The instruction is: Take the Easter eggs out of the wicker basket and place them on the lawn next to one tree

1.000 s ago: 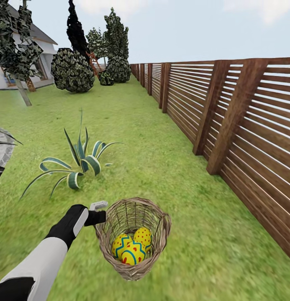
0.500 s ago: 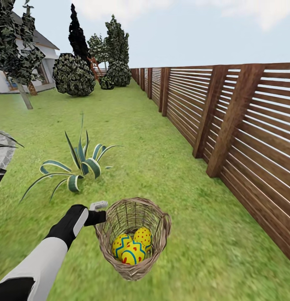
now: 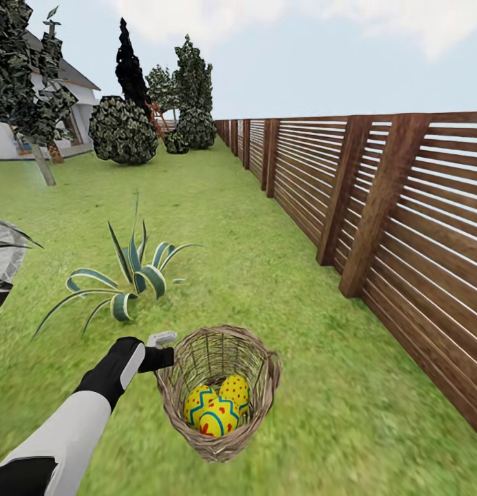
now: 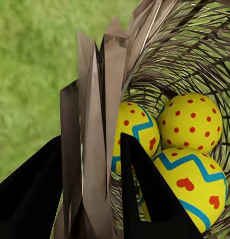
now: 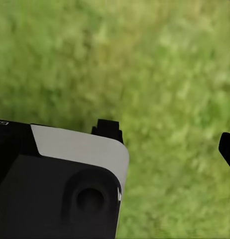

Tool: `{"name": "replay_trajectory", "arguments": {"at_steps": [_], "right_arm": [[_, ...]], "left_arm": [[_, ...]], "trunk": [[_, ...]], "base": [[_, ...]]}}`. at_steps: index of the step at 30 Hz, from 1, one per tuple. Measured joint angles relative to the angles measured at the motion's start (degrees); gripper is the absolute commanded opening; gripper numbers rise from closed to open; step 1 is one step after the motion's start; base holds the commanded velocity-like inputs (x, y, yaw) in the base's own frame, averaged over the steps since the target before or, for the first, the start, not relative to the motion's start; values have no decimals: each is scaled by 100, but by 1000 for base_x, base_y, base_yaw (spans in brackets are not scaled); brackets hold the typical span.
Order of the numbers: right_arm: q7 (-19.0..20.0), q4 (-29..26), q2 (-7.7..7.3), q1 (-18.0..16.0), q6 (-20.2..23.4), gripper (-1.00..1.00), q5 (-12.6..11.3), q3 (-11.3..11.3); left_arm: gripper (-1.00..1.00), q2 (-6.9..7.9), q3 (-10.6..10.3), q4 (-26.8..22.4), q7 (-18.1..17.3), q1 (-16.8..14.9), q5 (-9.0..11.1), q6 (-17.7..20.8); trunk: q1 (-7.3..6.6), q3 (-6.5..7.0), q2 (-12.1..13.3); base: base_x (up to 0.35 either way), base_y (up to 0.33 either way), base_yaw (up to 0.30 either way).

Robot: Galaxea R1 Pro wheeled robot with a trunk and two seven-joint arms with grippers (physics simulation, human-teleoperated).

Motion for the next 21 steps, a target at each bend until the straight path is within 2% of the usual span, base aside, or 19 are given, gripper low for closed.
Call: {"name": "replay_trajectory", "arguments": {"at_steps": [11, 15, 18, 21], "right_arm": [[-17, 0, -20, 2, 6, 100, 16, 5], [-17, 0, -8, 2, -2, 100, 26, 5], [-17, 0, -2, 2, -3, 100, 26, 5], [-11, 0, 0, 2, -4, 100, 31, 9]], "left_arm": [[-100, 4, 0, 5, 0, 0, -1, -6], [-100, 41, -2, 5, -1, 1, -38, -8], [-100, 40, 7, 6, 1, 0, 18, -7], [-100, 37, 244, 6, 1, 0, -26, -8]], "trunk": [[0, 43, 0], [-3, 43, 0], [-3, 43, 0], [-3, 43, 0]], "base": [[4, 0, 0], [263, 0, 0], [319, 0, 0], [323, 0, 0]]}}
